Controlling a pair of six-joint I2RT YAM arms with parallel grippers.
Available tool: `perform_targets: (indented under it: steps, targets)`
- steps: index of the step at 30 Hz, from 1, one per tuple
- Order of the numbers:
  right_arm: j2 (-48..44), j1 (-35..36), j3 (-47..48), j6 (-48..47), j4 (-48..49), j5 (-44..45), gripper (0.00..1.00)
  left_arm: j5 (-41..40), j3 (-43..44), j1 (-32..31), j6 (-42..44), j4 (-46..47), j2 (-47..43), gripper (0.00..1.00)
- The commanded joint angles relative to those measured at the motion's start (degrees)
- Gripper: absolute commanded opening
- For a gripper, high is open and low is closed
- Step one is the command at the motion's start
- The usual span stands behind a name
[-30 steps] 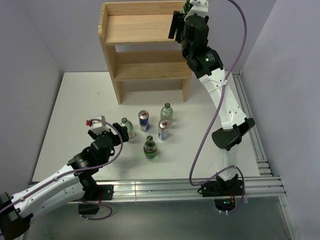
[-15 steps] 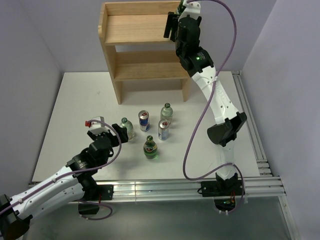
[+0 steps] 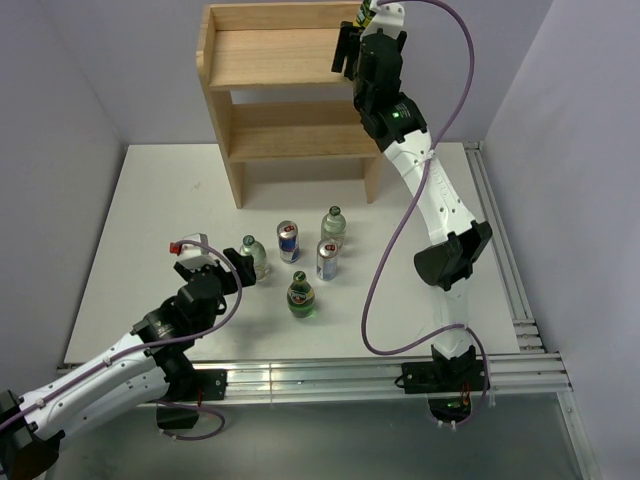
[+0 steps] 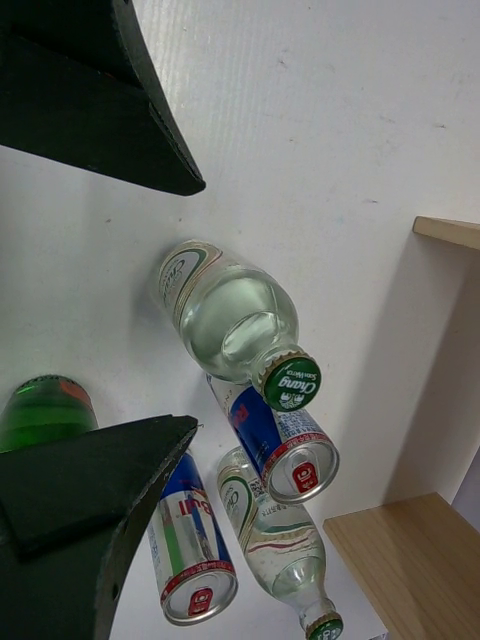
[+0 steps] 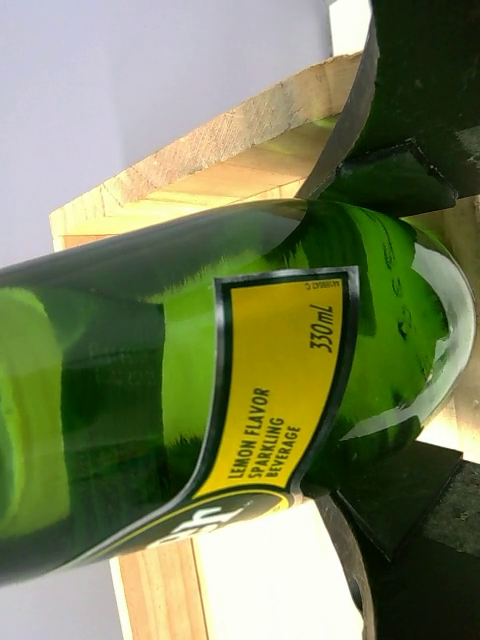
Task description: Place and organize the beverage onto the shelf
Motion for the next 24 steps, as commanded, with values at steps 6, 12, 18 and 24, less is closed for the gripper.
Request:
perform_targets:
  steps: [6, 12, 18, 24]
  targets:
    - [-2.53, -0.44, 0.53, 0.10, 7.81, 1.04, 0.98, 0.80, -0.15, -0.25, -0.73, 0.23, -1.21, 0.99]
    - [-2.87, -0.26, -1.14, 0.27, 7.63, 1.22, 1.00, 0.80, -0.15, -0.25, -0.82, 0.05, -1.56, 0.99]
    - [-4.63, 0.26, -4.03, -0.08, 7.89, 1.83, 1.00, 0.63, -0.15, -0.25, -0.73, 0.14, -1.48, 0.99]
    - [-10.41, 1.40, -10.27, 0.10, 8.32, 1.31, 1.00, 0.45, -0.07, -0.25, -0.82, 0.14, -1.21, 0.99]
